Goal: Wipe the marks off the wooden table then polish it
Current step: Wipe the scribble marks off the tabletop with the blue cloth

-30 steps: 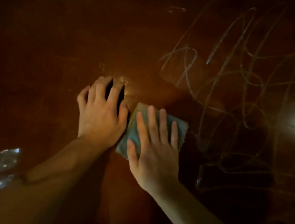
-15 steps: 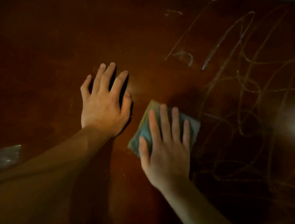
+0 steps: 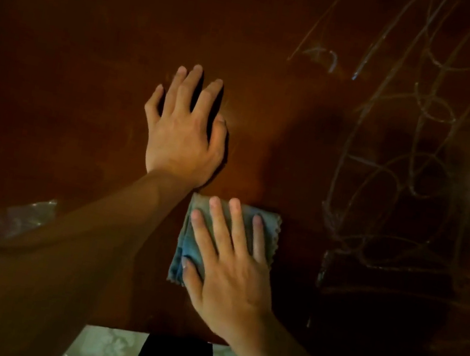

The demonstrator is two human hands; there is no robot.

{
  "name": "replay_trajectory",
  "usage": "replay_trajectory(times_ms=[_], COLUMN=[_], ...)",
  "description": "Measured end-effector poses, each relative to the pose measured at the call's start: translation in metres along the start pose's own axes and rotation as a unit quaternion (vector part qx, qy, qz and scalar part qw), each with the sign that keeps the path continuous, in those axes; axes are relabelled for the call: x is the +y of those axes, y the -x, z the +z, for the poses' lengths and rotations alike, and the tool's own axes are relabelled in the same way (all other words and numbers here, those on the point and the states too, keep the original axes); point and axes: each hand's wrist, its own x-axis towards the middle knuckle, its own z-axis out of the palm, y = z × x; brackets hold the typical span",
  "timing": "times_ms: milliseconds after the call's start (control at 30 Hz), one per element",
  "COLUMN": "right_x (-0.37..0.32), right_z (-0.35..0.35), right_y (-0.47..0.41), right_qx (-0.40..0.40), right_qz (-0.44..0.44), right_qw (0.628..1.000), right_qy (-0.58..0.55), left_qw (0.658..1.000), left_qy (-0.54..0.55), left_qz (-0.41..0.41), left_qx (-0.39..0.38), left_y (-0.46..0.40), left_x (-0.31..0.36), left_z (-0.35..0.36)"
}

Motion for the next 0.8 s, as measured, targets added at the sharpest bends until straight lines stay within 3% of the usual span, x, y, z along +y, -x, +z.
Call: replay_trajectory(times_ms=[267, 500, 667, 800], right_x=[0.077, 0.135, 0.081, 0.075], right_z=[-0.029, -0.057, -0.037, -0.027], right_y=[-0.078, -0.126, -0.104, -0.085], right_qx=[-0.011, 0.008, 0.063, 0.045], right_qz=[-0.12, 0.002, 0.157, 0.042], right_qw=[0.992, 0.999, 0.985, 0.998], right_qy=[0.027, 0.053, 0.019, 0.015], left_qw=[0.999, 0.999, 0.999, 1.0], left_qy=[0.032, 0.038, 0.031, 0.025], left_qz=[-0.015, -0.007, -0.009, -0.008], left_qx=[0.024, 0.023, 0.014, 0.012], left_y=[-0.002, -0.001, -0.002, -0.001], left_x=[0.0, 0.001, 0.002, 0.001], left_z=[0.0, -0.001, -0.001, -0.001])
